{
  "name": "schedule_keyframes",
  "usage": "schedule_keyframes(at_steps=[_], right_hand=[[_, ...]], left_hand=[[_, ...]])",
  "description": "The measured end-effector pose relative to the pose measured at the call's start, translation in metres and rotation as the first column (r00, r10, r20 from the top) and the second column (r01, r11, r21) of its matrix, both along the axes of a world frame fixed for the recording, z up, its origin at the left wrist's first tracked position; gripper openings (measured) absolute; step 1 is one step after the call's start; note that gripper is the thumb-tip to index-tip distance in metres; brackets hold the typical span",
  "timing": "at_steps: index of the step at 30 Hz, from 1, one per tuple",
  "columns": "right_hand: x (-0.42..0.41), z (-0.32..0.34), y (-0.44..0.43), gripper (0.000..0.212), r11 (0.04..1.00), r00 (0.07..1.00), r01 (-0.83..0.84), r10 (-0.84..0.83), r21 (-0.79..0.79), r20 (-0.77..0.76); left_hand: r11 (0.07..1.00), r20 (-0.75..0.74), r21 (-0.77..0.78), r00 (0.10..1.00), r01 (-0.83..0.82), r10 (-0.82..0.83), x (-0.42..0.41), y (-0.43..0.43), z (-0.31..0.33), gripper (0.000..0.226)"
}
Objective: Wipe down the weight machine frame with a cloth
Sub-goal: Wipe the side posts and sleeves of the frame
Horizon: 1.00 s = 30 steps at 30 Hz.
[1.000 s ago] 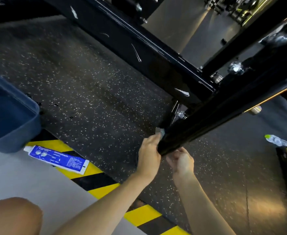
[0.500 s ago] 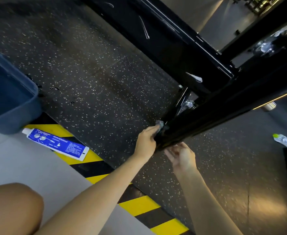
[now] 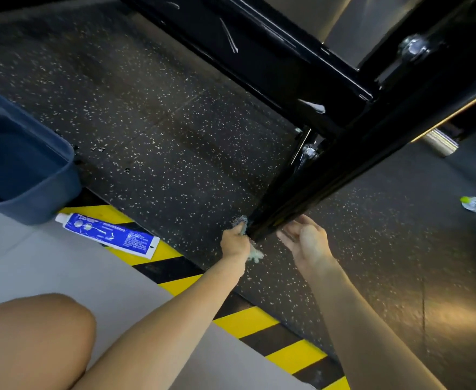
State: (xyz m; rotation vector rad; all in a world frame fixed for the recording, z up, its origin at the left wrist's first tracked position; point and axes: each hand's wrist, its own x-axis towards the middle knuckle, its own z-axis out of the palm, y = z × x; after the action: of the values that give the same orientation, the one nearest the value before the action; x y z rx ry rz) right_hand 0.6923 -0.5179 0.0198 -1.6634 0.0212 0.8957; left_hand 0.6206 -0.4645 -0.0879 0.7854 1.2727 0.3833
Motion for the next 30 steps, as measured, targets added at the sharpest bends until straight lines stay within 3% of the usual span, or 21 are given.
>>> schedule_keyframes(at_steps=[3,7,11,16,18,20,22,23,24,26,28,30], right_hand=[[-0.002,0.006,-0.007,0.044,0.999,0.999,-0.044,0.044,-0.007,0.004],[0.005,0.013,-0.006,0.042,0.998,0.995,-0.03,0.035,-0.048,0.097],[0.01,0.021,-0.008,0.038,0.992,0.983,0.073,-0.055,-0.1,0.174],[-0.001,0.026,-0.014,0.035,0.986,0.992,-0.036,0.055,-0.161,0.114],[-0.001,0.028,-0.014,0.035,0.987,0.985,-0.041,0.066,-0.158,0.158],[0.004,0.029,-0.016,0.037,0.986,0.979,-0.013,0.047,-0.167,0.199],[0.006,0.034,-0.019,0.036,0.986,0.98,-0.003,0.036,-0.166,0.198],[0.006,0.036,-0.02,0.032,0.987,0.981,0.009,0.021,-0.159,0.191],[0.007,0.038,-0.021,0.027,0.987,0.982,0.038,-0.008,-0.158,0.186],[0.01,0.042,-0.025,0.02,0.982,0.983,0.151,-0.137,-0.11,0.126],[0.014,0.045,-0.03,0.02,0.973,0.973,0.23,-0.229,-0.017,0.023],[0.017,0.047,-0.035,0.023,0.985,0.984,0.175,-0.175,0.0,-0.018]], left_hand=[[0.918,0.181,-0.33,0.939,-0.221,0.291,0.003,-0.005,0.021,0.038],[0.856,0.262,-0.417,0.862,-0.305,0.434,0.008,-0.012,0.057,0.053],[0.879,0.234,-0.363,0.883,-0.308,0.406,0.001,-0.012,0.051,0.058],[0.877,0.088,-0.382,0.933,-0.292,0.349,0.0,-0.021,0.043,0.043],[0.908,0.073,-0.373,0.97,-0.189,0.232,-0.001,-0.017,0.048,0.039],[0.98,0.114,-0.196,0.993,0.021,0.001,-0.005,-0.014,0.064,0.04],[0.977,0.134,-0.011,0.969,0.212,-0.209,-0.008,-0.016,0.094,0.038],[0.947,0.158,-0.006,0.936,0.32,-0.315,-0.009,-0.02,0.114,0.034],[0.914,0.077,0.118,0.914,0.388,-0.398,-0.007,-0.022,0.132,0.03],[0.762,-0.106,0.405,0.853,0.506,-0.511,0.001,-0.023,0.16,0.028],[0.65,-0.198,0.524,0.821,0.55,-0.535,0.007,-0.025,0.185,0.031],[0.596,-0.258,0.574,0.815,0.562,-0.519,0.003,-0.029,0.201,0.029]])
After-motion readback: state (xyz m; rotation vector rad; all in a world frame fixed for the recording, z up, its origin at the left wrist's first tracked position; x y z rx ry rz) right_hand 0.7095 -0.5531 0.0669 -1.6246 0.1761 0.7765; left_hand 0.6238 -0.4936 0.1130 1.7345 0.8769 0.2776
